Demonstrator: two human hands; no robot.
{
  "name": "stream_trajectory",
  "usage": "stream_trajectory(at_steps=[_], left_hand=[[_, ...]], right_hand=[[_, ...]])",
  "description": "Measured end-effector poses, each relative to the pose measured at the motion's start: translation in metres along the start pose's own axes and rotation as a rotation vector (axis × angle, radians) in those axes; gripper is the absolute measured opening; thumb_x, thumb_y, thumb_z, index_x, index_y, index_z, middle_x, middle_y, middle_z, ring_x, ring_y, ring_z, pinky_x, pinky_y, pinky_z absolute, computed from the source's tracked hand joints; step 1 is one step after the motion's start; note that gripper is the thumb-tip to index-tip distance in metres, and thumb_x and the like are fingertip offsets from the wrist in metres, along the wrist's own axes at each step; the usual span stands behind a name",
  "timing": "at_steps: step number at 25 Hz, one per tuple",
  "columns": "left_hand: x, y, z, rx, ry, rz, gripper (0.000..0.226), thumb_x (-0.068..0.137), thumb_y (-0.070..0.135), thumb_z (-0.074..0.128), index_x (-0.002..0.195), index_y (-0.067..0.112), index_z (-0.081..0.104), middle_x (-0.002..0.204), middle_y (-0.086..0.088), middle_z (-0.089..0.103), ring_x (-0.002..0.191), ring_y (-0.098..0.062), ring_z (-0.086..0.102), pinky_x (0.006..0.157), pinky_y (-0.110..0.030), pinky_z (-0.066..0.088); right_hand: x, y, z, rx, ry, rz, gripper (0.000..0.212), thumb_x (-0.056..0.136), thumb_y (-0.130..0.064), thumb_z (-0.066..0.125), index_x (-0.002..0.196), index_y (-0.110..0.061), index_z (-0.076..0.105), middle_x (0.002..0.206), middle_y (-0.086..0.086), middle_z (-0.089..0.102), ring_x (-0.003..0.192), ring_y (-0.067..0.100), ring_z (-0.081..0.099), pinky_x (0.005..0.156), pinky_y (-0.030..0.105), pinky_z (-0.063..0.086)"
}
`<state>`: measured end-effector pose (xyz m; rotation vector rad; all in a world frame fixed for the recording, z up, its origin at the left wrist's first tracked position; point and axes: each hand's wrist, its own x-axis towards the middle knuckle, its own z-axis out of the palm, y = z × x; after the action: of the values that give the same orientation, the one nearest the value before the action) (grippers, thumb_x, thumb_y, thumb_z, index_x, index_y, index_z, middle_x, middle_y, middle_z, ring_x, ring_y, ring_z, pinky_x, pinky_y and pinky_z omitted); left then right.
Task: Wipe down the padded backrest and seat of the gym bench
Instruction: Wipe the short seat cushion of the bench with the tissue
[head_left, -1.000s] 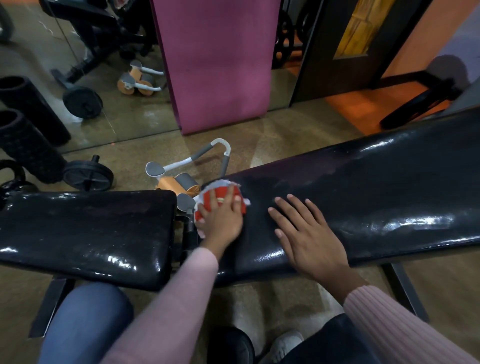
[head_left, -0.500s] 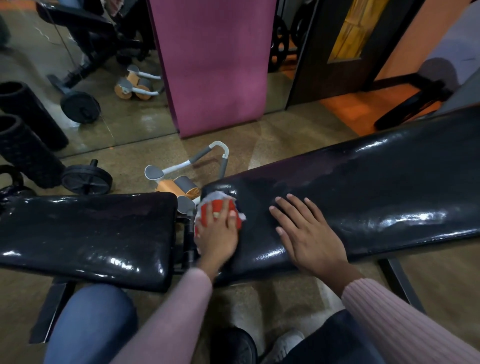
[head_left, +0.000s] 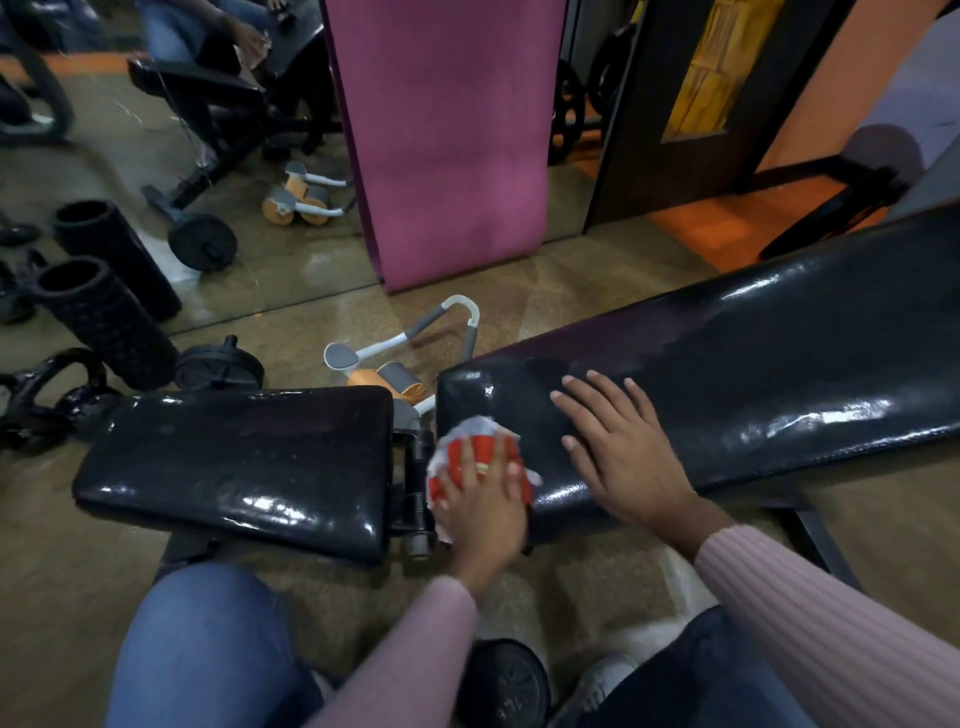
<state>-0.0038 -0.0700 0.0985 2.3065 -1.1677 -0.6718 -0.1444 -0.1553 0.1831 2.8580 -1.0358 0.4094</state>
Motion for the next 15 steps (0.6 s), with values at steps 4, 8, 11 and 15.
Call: stream_trajectory(at_steps=[4, 8, 11, 15], left_hand=[[-0.007, 0.027, -0.004, 0.191, -0.077, 0.082, 0.084, 0.096, 0.039, 0.044, 0.144, 0.031, -0.024, 0.151, 0.005, -0.032, 0.139, -0.032, -0.030, 0.113, -0.059, -0.004], [0.004, -0.002, -0.012, 0.016, -0.234, 0.033, 0.078, 0.094, 0.049, 0.042, 0.151, 0.026, -0.005, 0.159, 0.001, -0.010, 0.146, -0.024, -0.005, 0.118, -0.042, 0.004], [-0.008, -0.030, -0.040, -0.066, -0.291, 0.296, 0.073, 0.084, 0.054, 0.048, 0.149, 0.028, 0.026, 0.157, -0.002, 0.022, 0.143, -0.021, 0.018, 0.117, -0.042, 0.018], [-0.006, -0.069, -0.089, 0.291, -0.243, 0.534, 0.045, 0.097, 0.046, 0.038, 0.141, 0.037, 0.039, 0.158, 0.010, 0.016, 0.147, -0.018, 0.001, 0.115, -0.054, 0.005]], right_hand=[[0.016, -0.055, 0.001, 0.355, -0.073, -0.031, 0.051, 0.089, -0.023, 0.032, 0.133, -0.011, 0.056, 0.139, 0.007, 0.054, 0.134, 0.021, 0.042, 0.115, 0.032, 0.027], [0.025, -0.084, 0.014, 0.410, -0.335, -0.060, 0.040, 0.092, -0.013, 0.043, 0.130, -0.011, 0.056, 0.133, 0.010, 0.056, 0.124, 0.027, 0.052, 0.107, 0.032, 0.038], [0.041, -0.094, 0.025, 0.442, -0.478, -0.008, 0.042, 0.088, -0.014, 0.045, 0.129, -0.014, 0.056, 0.126, 0.005, 0.060, 0.118, 0.023, 0.056, 0.100, 0.037, 0.044], [0.043, -0.091, 0.043, 0.230, -0.536, -0.029, 0.045, 0.087, -0.038, 0.035, 0.115, -0.016, 0.062, 0.122, 0.006, 0.060, 0.115, 0.028, 0.056, 0.096, 0.046, 0.044]])
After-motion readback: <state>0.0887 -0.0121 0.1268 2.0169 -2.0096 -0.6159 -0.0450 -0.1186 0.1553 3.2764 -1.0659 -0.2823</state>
